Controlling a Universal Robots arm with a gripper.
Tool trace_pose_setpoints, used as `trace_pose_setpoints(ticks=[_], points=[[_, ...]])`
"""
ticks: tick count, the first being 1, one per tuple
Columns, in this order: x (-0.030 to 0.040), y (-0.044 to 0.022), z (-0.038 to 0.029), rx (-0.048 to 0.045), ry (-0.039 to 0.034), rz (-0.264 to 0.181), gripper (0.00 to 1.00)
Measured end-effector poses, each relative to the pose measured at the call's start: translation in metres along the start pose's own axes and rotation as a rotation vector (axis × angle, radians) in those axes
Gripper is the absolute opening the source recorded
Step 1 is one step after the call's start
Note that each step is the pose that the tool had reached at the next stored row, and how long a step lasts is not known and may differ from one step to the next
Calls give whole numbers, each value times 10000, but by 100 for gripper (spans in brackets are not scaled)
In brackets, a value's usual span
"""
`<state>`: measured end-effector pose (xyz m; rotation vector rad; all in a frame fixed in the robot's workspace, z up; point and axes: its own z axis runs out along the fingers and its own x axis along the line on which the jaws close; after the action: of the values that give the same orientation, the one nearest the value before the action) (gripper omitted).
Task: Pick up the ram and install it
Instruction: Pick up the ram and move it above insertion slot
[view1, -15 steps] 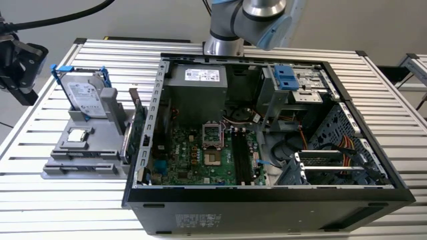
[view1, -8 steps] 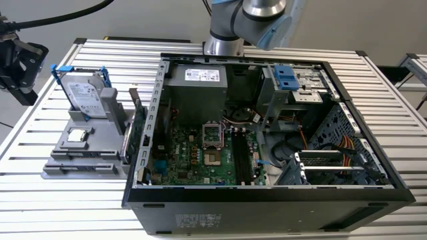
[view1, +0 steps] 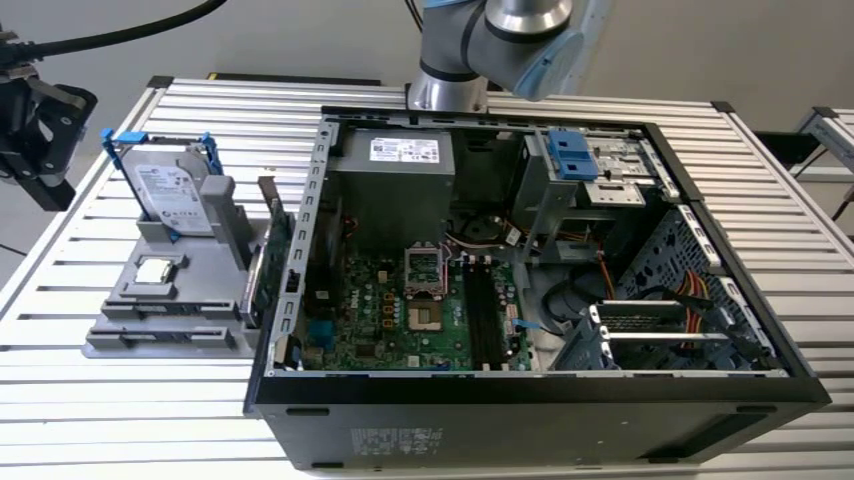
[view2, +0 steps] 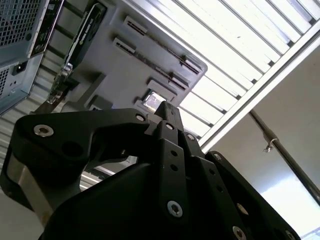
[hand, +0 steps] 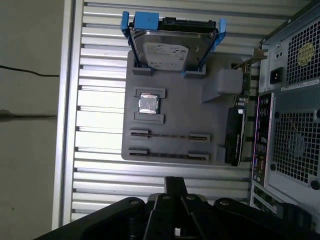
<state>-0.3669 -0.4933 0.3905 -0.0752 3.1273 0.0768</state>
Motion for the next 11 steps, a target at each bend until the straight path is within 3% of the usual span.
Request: trace_pose_setpoints(ticks=[11], points=[[0, 0, 1, -3, 7, -164, 0]])
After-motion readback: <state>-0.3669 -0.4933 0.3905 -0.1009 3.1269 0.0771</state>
